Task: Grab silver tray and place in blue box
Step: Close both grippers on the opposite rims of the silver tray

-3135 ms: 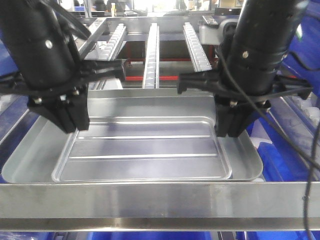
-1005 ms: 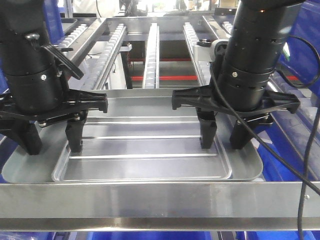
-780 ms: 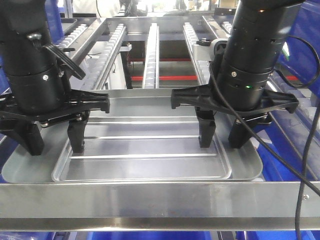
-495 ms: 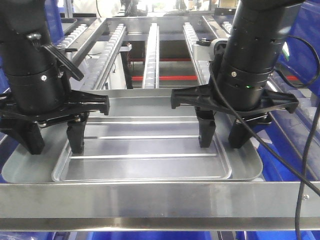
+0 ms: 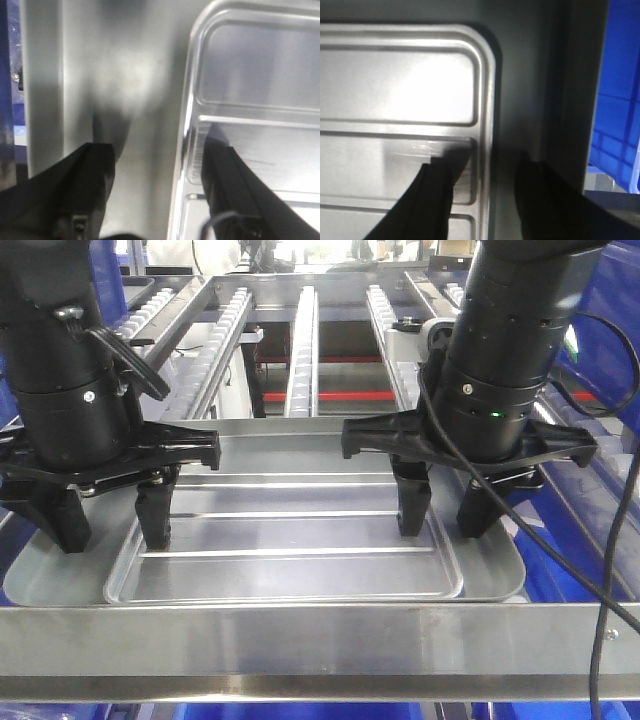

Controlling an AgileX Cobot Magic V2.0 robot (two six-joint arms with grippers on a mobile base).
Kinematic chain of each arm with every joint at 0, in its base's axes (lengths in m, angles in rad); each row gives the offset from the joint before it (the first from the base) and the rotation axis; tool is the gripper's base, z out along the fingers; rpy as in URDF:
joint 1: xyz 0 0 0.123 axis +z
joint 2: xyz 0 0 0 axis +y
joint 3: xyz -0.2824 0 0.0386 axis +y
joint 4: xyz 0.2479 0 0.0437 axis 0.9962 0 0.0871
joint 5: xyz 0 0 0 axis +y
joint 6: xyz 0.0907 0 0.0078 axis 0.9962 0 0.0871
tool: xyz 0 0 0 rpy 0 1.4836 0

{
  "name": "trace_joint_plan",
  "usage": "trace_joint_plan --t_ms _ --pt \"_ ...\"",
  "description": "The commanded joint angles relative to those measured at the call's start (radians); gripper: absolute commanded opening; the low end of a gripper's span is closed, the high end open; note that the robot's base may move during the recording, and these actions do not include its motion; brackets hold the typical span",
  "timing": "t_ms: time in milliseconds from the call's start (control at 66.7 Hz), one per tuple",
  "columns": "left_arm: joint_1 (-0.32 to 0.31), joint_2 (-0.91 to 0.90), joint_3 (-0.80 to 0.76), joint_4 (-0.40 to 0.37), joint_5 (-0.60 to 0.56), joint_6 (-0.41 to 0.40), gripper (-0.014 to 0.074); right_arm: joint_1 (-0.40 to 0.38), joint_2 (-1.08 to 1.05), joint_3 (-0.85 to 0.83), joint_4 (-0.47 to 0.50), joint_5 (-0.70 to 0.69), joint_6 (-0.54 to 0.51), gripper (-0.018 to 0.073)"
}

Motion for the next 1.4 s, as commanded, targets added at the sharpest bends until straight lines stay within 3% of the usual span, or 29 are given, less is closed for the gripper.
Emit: trace_joint_plan --t_ms 0,255,1380 --pt "-0.002 -0.035 -0.028 -0.001 -0.011 0.002 0.0273 -0.001 -0.038 -0.030 -0.020 -0.017 -0.011 0.0414" --pt "-0.002 -0.035 -0.028 -0.001 0.011 0.008 0.0144 -0.001 -0.035 -0.030 -0.020 -0.027 -0.011 0.0414" --pt "-0.002 -0.035 -0.028 -0.012 0.006 0.008 0.0140 -0.001 -0.003 -0.030 -0.020 -0.020 -0.011 0.0414"
